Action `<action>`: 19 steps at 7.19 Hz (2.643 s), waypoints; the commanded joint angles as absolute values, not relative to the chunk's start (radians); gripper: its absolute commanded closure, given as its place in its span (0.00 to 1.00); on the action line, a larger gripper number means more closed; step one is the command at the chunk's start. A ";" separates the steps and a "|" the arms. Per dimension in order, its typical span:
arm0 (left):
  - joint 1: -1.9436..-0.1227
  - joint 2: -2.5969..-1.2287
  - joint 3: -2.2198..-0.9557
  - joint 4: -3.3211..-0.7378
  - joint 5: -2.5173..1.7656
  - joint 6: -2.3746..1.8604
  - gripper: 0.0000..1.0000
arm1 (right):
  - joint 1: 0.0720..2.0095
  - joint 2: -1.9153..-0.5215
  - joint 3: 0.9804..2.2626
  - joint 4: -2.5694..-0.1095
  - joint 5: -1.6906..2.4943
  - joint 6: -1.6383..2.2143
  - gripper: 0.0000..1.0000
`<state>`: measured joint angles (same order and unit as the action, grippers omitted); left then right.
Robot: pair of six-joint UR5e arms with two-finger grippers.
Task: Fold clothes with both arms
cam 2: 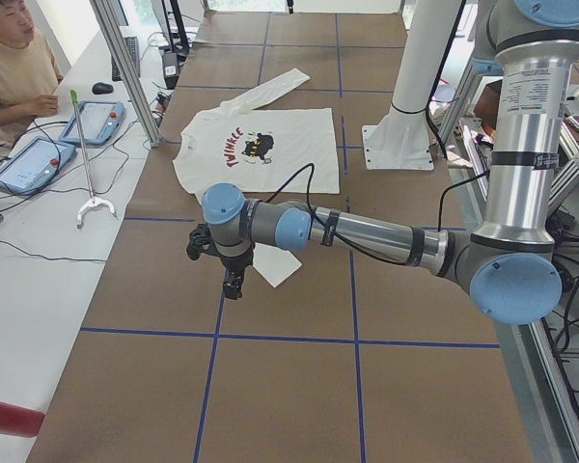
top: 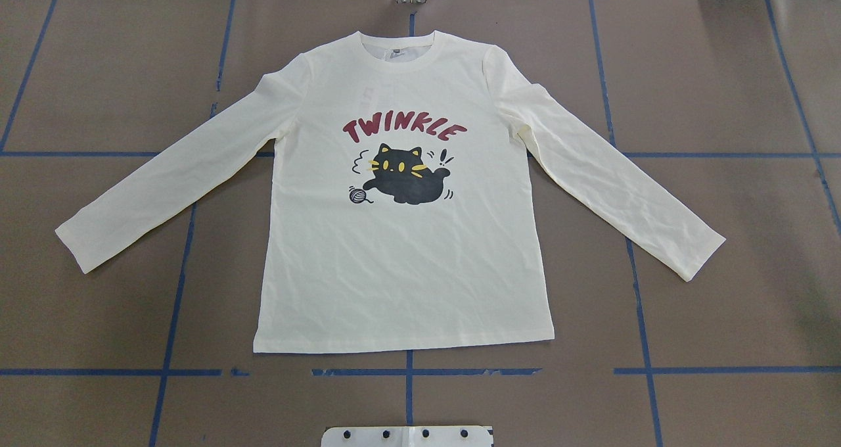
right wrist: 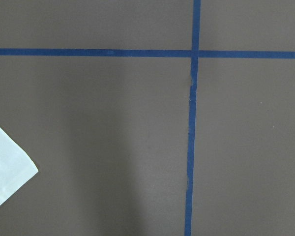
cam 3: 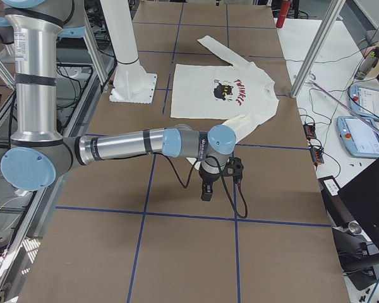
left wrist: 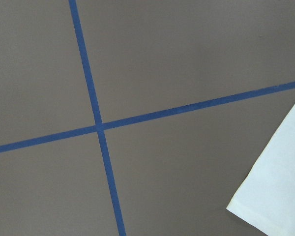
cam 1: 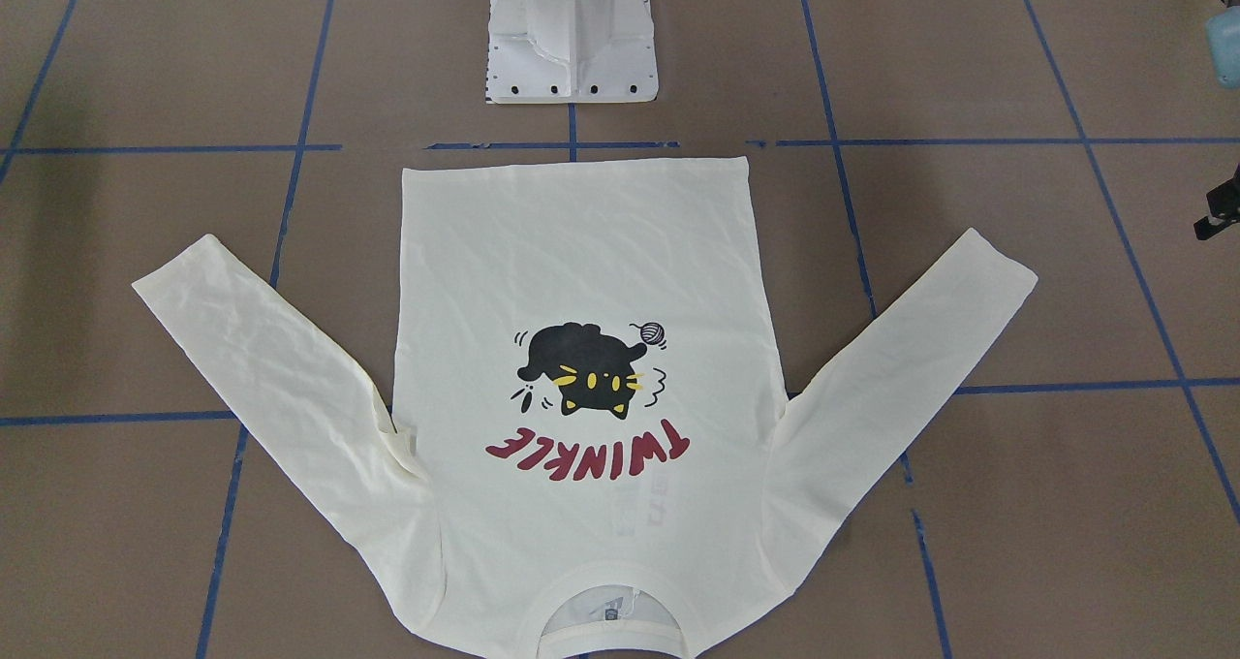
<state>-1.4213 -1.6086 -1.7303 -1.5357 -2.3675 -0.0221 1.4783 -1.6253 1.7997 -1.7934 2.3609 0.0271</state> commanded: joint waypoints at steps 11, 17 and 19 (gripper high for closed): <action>-1.419 -1.605 -1.789 -1.680 -2.457 -0.026 0.00 | 1.029 -1.842 1.746 -0.788 2.289 0.947 0.00; -1.419 -1.603 -1.773 -1.698 -2.456 -0.028 0.00 | 0.868 -1.697 1.652 -0.756 2.129 1.187 0.06; -1.419 -1.603 -1.775 -1.698 -2.456 -0.026 0.00 | 0.870 -1.707 1.648 -0.756 2.126 1.187 0.16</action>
